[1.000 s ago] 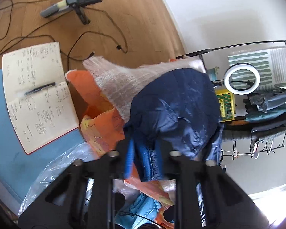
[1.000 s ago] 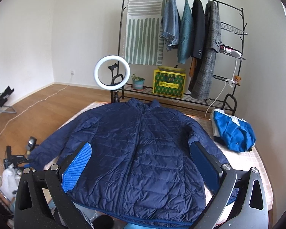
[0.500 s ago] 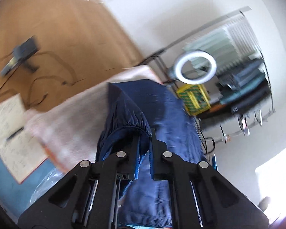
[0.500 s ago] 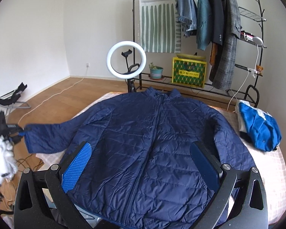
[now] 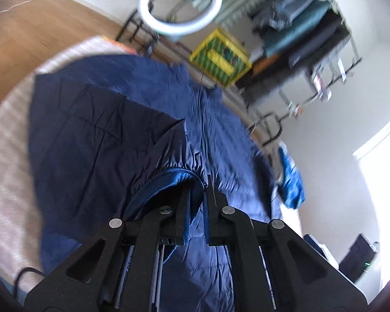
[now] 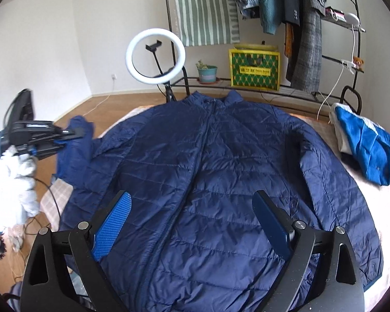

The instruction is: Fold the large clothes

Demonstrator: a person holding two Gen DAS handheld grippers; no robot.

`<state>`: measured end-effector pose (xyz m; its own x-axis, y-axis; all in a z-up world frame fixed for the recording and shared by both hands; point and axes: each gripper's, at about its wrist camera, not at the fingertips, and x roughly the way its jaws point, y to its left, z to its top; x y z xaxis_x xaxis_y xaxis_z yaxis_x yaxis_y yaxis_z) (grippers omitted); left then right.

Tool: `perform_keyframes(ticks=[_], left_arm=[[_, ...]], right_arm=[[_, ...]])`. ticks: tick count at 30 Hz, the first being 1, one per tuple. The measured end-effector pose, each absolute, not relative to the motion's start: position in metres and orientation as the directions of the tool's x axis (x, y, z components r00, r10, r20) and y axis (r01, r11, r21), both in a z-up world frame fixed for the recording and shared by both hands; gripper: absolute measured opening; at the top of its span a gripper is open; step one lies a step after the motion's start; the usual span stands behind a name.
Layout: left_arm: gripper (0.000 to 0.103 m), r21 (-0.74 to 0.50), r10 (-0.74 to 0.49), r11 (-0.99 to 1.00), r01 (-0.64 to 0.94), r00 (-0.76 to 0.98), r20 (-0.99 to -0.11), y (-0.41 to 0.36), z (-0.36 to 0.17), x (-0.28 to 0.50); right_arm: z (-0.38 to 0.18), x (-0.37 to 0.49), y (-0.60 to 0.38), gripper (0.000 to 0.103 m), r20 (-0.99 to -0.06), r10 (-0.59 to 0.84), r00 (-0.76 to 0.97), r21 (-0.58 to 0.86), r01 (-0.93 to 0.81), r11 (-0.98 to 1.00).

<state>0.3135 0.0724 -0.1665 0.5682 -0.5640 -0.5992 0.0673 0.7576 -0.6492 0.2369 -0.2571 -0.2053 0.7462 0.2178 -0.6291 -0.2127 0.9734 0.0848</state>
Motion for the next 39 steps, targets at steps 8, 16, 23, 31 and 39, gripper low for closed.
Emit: perform_keyframes(ticks=[8,16,23,31,39], left_arm=[[0.026,-0.612,-0.579,0.788,0.065,0.413,-0.703,0.012,-0.216,0.349],[0.055,-0.676,-0.637,0.729,0.106,0.465,-0.614,0.051,-0.173,0.325],[0.055,-0.661,-0.530,0.749,0.034,0.630,-0.567,0.140,-0.134,0.269],[0.055,-0.523,-0.348,0.848,-0.087,0.652,-0.674,0.194,-0.153,0.218],[0.055,-0.514,-0.322,0.848,-0.127,0.646,-0.692,0.205,-0.179,0.228]], right_arm=[[-0.230,0.258,-0.262,0.094,-0.688,0.280,0.670,0.174,-0.223,0.959],[-0.242,0.283,-0.238,0.095,-0.715,0.376,0.589,0.277,-0.256,0.926],[-0.262,0.313,-0.180,0.095,-0.737,0.497,0.459,0.384,-0.321,0.866],[-0.312,0.361,-0.144,0.095,-0.799,0.518,0.305,0.473,-0.212,0.855],[-0.317,0.394,-0.139,0.023,-0.785,0.544,0.298,0.518,-0.167,0.839]])
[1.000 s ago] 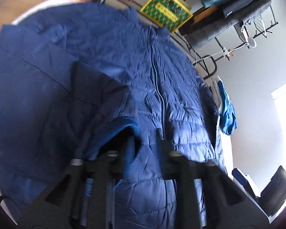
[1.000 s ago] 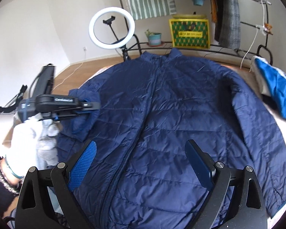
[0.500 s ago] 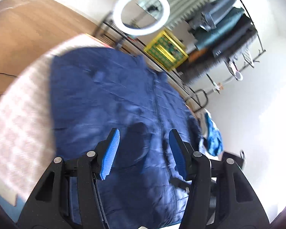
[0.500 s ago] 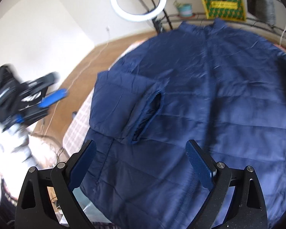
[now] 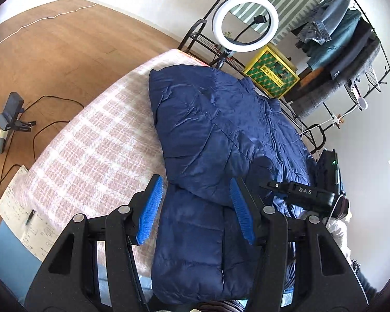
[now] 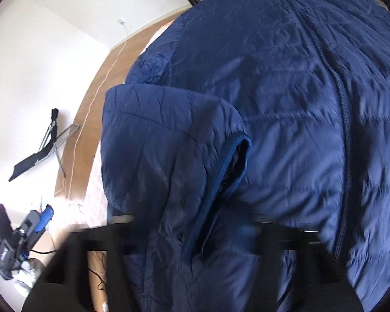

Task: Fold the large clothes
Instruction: 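Grasp the ribbed sleeve cuff with the right tool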

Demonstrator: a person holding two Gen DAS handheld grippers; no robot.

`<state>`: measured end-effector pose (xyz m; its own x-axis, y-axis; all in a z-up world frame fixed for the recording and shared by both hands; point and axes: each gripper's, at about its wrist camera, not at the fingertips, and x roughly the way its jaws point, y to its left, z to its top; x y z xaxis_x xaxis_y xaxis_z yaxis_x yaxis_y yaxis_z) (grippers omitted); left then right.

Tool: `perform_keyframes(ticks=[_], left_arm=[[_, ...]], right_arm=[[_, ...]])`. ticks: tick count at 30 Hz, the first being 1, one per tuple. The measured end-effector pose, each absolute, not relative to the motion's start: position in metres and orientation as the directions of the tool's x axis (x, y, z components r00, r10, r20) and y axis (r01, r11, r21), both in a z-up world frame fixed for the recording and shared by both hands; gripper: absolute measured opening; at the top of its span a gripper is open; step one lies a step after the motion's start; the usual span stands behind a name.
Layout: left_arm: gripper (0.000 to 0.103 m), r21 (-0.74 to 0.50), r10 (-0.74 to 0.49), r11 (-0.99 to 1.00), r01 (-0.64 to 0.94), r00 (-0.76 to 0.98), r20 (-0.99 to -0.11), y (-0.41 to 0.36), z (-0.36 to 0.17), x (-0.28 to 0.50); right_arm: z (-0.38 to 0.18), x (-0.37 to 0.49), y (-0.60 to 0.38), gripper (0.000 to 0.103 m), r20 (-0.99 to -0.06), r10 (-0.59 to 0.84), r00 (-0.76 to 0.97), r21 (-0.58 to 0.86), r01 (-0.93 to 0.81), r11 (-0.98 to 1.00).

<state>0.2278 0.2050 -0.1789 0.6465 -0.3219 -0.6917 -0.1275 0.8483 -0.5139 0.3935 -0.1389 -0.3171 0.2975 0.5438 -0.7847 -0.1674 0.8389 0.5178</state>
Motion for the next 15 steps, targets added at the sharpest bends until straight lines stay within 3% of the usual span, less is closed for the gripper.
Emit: perform_keyframes(ticks=[1,15], left_arm=[[0.055,-0.515,-0.323,0.848,-0.126,0.648,-0.690,0.205,-0.180,0.230],[0.055,-0.438,-0.300,0.896,-0.068,0.635,-0.712,0.178,-0.190,0.281]], right_arm=[[-0.314,0.397,-0.139,0.005,-0.783,0.548,0.294,0.521,-0.169,0.836],[-0.242,0.458,-0.180,0.003,-0.716,0.504,0.483,0.451,-0.231,0.862]])
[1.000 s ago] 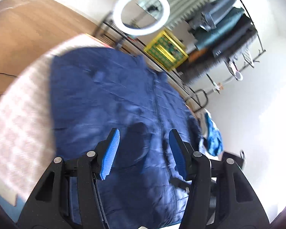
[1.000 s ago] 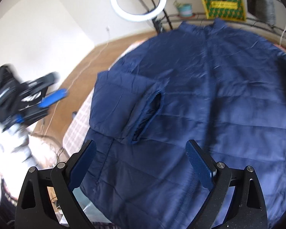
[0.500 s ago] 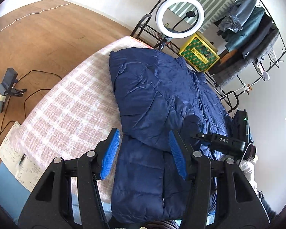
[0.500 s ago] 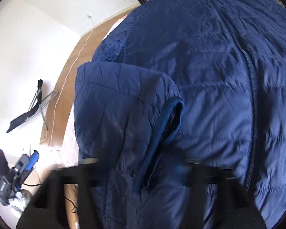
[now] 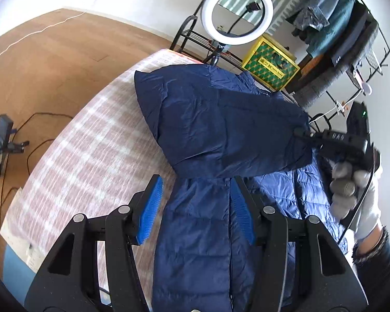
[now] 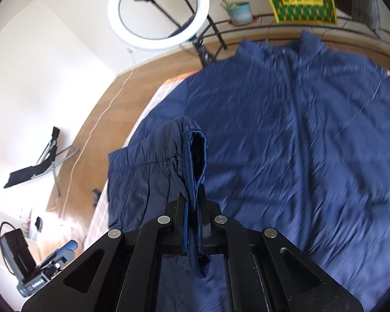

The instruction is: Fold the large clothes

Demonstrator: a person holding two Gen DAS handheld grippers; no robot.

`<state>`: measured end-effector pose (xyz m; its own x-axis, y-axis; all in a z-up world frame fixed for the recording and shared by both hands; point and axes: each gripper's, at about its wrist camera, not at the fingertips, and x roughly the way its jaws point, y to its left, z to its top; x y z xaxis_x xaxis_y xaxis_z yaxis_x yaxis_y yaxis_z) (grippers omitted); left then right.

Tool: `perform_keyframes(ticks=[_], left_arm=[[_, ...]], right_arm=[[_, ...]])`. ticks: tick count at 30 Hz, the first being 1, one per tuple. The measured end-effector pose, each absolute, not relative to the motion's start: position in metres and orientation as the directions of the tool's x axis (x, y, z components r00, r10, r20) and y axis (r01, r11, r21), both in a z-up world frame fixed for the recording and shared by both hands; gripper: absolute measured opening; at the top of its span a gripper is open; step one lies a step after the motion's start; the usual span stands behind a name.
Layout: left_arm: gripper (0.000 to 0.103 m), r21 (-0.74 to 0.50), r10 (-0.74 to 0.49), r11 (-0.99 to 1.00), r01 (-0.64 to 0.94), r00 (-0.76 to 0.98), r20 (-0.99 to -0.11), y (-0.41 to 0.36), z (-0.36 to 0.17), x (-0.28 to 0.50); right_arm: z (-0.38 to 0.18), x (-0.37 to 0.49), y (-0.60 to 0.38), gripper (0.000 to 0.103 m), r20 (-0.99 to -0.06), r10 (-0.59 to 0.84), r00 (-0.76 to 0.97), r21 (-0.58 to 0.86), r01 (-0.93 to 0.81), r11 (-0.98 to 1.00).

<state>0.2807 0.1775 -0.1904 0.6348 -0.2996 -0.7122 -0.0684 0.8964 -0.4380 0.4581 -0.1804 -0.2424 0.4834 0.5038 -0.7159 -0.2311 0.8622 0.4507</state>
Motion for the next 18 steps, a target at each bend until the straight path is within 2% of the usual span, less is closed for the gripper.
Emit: perform_keyframes(ticks=[3,10,18], left_arm=[[0.055,-0.410,-0.291,0.911,-0.049,0.629,-0.721,0.167,-0.191,0.299],[0.055,-0.350,-0.283,0.937,0.012,0.616,-0.735,0.142,-0.197,0.338],[0.055,-0.282,-0.259,0.958,0.054,0.588,-0.767,0.110,-0.210,0.382]], right_arm=[[-0.232,0.471,-0.201,0.003,-0.714,0.474,0.514,0.413,-0.237,0.879],[-0.211,0.498,-0.278,0.003,-0.693,0.355,0.628,0.359,-0.127,0.925],[-0.229,0.518,-0.352,0.003,-0.715,0.229,0.660,0.321,0.018,0.947]])
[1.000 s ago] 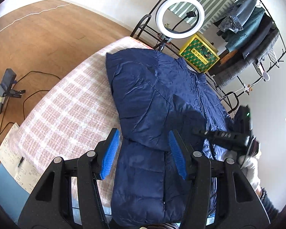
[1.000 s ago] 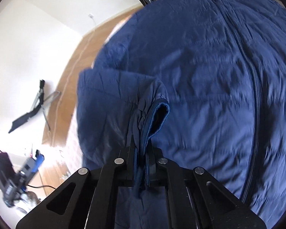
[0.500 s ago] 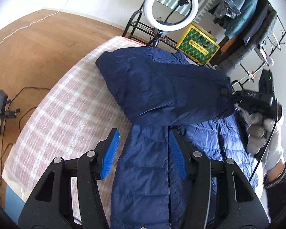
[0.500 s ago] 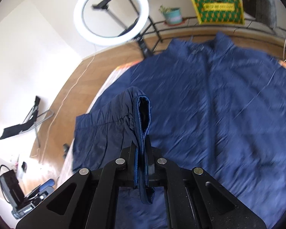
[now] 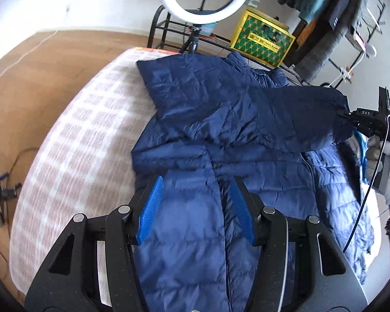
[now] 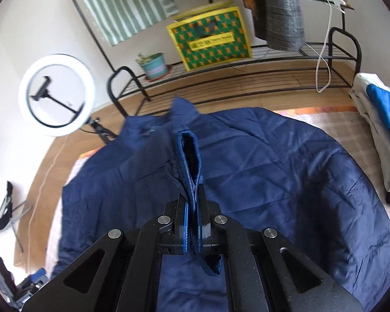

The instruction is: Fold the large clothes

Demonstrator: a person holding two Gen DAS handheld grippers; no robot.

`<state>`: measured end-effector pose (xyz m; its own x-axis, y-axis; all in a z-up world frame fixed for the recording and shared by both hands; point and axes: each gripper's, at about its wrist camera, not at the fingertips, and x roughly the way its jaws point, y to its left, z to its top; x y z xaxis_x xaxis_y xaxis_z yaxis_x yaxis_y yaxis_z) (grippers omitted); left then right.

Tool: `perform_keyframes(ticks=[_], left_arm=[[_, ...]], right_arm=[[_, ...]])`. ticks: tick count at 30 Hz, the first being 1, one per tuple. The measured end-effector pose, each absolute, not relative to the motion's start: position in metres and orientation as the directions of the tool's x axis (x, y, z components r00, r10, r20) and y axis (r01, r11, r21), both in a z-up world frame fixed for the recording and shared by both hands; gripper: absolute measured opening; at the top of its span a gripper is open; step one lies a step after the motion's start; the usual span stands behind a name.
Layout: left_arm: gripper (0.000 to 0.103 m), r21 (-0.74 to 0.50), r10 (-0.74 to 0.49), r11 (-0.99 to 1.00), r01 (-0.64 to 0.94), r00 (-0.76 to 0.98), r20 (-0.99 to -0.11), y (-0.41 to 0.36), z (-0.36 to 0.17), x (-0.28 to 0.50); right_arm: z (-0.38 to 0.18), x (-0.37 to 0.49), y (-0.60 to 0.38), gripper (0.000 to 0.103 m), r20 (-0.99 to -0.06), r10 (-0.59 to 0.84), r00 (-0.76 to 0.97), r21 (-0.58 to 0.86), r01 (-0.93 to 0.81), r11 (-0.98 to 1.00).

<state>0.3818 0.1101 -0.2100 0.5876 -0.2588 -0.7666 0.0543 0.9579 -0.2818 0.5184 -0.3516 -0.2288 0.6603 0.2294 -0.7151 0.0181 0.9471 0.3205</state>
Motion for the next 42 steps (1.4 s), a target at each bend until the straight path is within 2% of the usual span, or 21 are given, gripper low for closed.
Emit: perform_keyframes(ticks=[9,16,19,22,25,28,31,35,42], left_arm=[[0.055,-0.250,-0.236,0.966,0.060,0.597,-0.767,0.087,-0.211,0.425],[0.055,-0.232,-0.195,0.973,0.015,0.594,-0.781,0.076,-0.217,0.465],[0.055,-0.292,-0.236,0.956,0.004,0.598,-0.766,0.079,-0.214,0.462],[0.055,-0.262,-0.224,0.965,0.031,0.619,-0.753,0.075,-0.203,0.447],[0.055,-0.246,-0.223,0.968,0.055,0.637,-0.738,0.073,-0.188,0.429],[0.055,-0.238,-0.230,0.968,0.079,0.659,-0.716,0.071,-0.165,0.407],[0.055,-0.235,-0.238,0.967,0.101,0.690,-0.683,0.069,-0.138,0.387],[0.055,-0.232,-0.258,0.963,0.137,0.716,-0.648,0.059,-0.106,0.359],[0.055,-0.228,-0.303,0.952,0.205,0.744,-0.595,0.028,-0.062,0.314]], right_arm=[[-0.268,0.540,-0.346,0.003,-0.751,0.280,0.598,0.357,0.011,0.934],[-0.291,0.558,-0.355,0.004,-0.809,0.169,0.563,0.247,0.065,0.967],[-0.298,0.562,-0.356,0.007,-0.832,0.108,0.544,0.168,0.063,0.984],[-0.304,0.566,-0.352,0.013,-0.838,0.050,0.543,0.091,0.049,0.995],[-0.305,0.567,-0.351,0.017,-0.834,0.046,0.550,0.084,0.045,0.995],[-0.295,0.562,-0.356,0.025,-0.831,0.079,0.551,0.129,0.051,0.990],[-0.272,0.540,-0.367,0.040,-0.789,0.145,0.597,0.211,0.041,0.977],[-0.242,0.497,-0.385,0.040,-0.740,0.206,0.640,0.274,0.006,0.962],[-0.193,0.407,-0.427,0.040,-0.672,0.196,0.714,0.288,0.009,0.957]])
